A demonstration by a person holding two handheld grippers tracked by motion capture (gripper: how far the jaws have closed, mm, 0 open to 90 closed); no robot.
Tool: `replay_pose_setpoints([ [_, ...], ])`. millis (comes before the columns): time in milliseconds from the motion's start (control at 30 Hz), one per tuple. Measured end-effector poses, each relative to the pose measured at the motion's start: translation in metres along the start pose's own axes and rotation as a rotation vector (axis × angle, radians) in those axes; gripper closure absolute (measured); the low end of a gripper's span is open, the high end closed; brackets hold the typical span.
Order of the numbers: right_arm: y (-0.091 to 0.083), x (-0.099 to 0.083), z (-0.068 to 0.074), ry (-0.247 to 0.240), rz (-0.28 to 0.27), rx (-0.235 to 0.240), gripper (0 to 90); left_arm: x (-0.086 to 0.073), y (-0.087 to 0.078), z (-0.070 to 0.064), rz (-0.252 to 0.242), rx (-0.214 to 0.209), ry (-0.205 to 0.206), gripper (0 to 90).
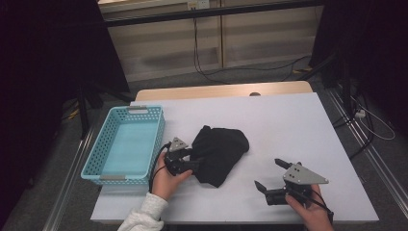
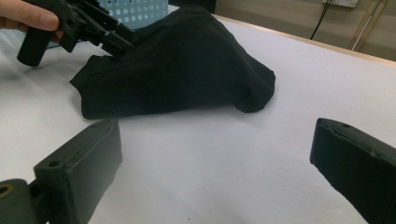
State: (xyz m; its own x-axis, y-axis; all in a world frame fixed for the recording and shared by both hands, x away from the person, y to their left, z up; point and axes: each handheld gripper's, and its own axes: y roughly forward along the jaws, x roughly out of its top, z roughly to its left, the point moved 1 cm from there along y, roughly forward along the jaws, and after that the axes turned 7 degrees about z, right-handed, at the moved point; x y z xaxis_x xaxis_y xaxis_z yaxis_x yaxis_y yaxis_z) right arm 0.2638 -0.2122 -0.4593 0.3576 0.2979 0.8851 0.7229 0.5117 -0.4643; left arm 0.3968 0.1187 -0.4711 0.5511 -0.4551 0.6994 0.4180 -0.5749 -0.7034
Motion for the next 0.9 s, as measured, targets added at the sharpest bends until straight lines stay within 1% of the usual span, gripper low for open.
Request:
replay_pose_setpoints([
  [33,0.000,0.000,0.000,0.004,0.000,-0.003,1.0,0.000,0.002,-0.002,0.000,-0.014,-0.009,46.1],
  [67,0.000,0.000,0.000,0.004,0.000,-0.003,1.0,0.000,0.002,-0.002,0.000,-0.014,-0.009,50.2],
  [100,0.000,0.000,0.000,0.005,0.004,-0.007,1.0,0.001,0.003,-0.003,0.002,-0.034,-0.026,51.4],
  [133,0.001,0.000,0.000,0.005,0.005,-0.005,1.0,0.001,0.003,-0.003,0.002,-0.034,-0.026,53.7],
  [167,0.001,0.000,0.000,0.005,0.008,-0.004,1.0,0.002,0.004,-0.004,0.000,-0.051,-0.033,57.9],
  [233,0.002,0.001,0.000,0.004,0.009,-0.003,1.0,0.002,0.004,-0.006,-0.008,-0.059,-0.035,62.1],
  [267,0.002,0.001,0.000,0.004,0.009,-0.003,1.0,0.003,0.004,-0.007,-0.008,-0.065,-0.032,62.1],
  [300,0.003,0.002,0.001,0.000,0.011,-0.005,1.0,0.004,0.005,-0.009,-0.010,-0.079,-0.034,67.6],
  [333,0.004,0.003,0.001,-0.002,0.010,-0.004,1.0,0.005,0.005,-0.011,-0.012,-0.093,-0.033,69.7],
  [367,0.004,0.003,0.001,-0.002,0.010,-0.004,1.0,0.006,0.005,-0.014,-0.009,-0.102,-0.027,69.7],
  [400,0.004,0.003,0.001,-0.005,0.011,-0.003,1.0,0.007,0.006,-0.016,-0.009,-0.113,-0.023,72.7],
  [433,0.005,0.003,0.001,-0.005,0.013,-0.002,1.0,0.007,0.006,-0.018,-0.011,-0.123,-0.017,74.6],
  [467,0.006,0.003,0.001,-0.012,0.021,0.003,1.1,0.009,0.007,-0.021,-0.011,-0.125,0.002,79.1],
  [500,0.007,0.003,0.001,-0.016,0.023,0.002,1.3,0.010,0.007,-0.023,-0.013,-0.132,-0.005,80.2],
  [567,0.008,0.002,0.001,-0.014,0.029,0.009,1.4,0.011,0.008,-0.024,-0.018,-0.137,-0.002,82.2],
  [633,0.007,0.002,0.000,-0.018,0.032,0.007,1.4,0.011,0.008,-0.026,-0.018,-0.142,-0.007,83.2],
  [667,0.008,0.002,0.000,-0.015,0.031,0.009,1.4,0.013,0.008,-0.029,-0.026,-0.158,-0.003,83.3],
  [700,0.008,0.002,-0.001,-0.009,0.031,0.007,1.4,0.014,0.008,-0.031,-0.027,-0.158,0.006,83.6],
  [733,0.008,0.002,-0.002,-0.012,0.028,0.005,1.4,0.014,0.008,-0.031,-0.027,-0.158,0.006,83.8],
  [767,0.008,0.002,-0.002,-0.010,0.028,0.005,1.4,0.017,0.008,-0.035,-0.033,-0.167,0.017,84.0],
  [833,0.009,0.003,-0.002,-0.010,0.028,0.006,1.4,0.018,0.007,-0.037,-0.036,-0.170,0.025,84.6],
  [867,0.009,0.003,-0.002,-0.010,0.030,0.004,1.5,0.019,0.007,-0.040,-0.040,-0.180,0.040,84.7],
  [900,0.010,0.004,-0.002,-0.014,0.028,0.004,1.6,0.020,0.007,-0.042,-0.040,-0.185,0.041,84.8],
])
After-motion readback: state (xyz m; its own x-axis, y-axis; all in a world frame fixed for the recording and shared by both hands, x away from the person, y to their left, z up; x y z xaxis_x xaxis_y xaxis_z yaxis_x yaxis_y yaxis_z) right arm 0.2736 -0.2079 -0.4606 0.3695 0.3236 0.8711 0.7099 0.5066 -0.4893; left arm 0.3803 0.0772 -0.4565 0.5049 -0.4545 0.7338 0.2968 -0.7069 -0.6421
